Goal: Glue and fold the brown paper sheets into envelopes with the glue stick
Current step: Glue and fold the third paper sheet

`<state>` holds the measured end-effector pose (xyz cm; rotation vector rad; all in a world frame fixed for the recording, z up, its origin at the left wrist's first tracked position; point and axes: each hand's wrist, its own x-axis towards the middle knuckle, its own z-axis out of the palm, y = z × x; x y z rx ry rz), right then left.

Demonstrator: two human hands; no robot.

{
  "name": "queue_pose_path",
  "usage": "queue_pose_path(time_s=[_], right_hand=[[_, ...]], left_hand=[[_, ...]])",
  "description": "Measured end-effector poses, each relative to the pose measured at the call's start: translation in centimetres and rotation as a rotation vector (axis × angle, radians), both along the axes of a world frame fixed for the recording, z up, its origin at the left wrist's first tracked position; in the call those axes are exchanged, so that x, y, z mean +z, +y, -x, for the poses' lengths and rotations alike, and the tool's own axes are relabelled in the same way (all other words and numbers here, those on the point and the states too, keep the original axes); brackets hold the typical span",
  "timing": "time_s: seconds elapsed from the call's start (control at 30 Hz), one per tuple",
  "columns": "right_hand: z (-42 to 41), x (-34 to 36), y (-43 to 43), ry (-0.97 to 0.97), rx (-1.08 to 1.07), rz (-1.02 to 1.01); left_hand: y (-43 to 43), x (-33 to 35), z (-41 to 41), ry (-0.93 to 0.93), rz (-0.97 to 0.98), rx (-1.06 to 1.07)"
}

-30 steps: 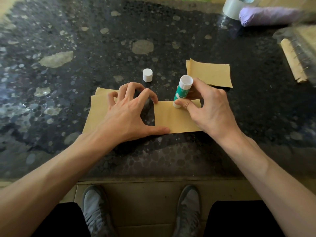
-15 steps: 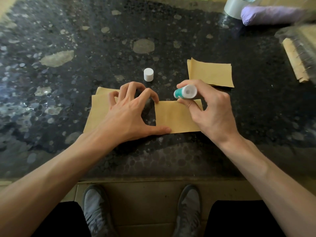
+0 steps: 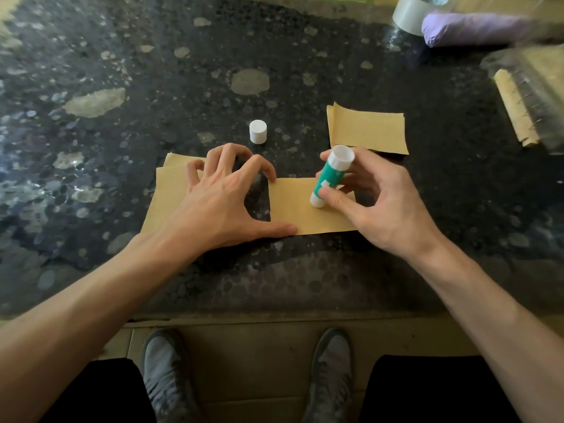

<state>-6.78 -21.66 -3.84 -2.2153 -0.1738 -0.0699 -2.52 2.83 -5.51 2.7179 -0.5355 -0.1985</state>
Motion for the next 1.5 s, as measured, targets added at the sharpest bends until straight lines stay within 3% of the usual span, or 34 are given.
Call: queue_pose_path(time_s=[0.43, 0.93, 1.17, 1.5], right_hand=[[-0.3, 0.2, 0.2, 0.022, 0.055, -0.012], [0.0, 0.3, 1.8, -0.059, -0.107, 0.110], [0.0, 0.4, 1.3, 0.063, 0.059, 0.035], [0.6, 0.7, 1.5, -0.028, 0.059, 0.244]], left_hand=[[0.0, -0.1, -0.1, -0.008, -0.006, 0.001], [0.0, 0.1, 0.0, 0.012, -0.015, -0.001], [0.0, 0.1, 0.0, 0.002, -0.006, -0.003], [0.0, 0.2, -0.1, 0.029, -0.031, -0.008]])
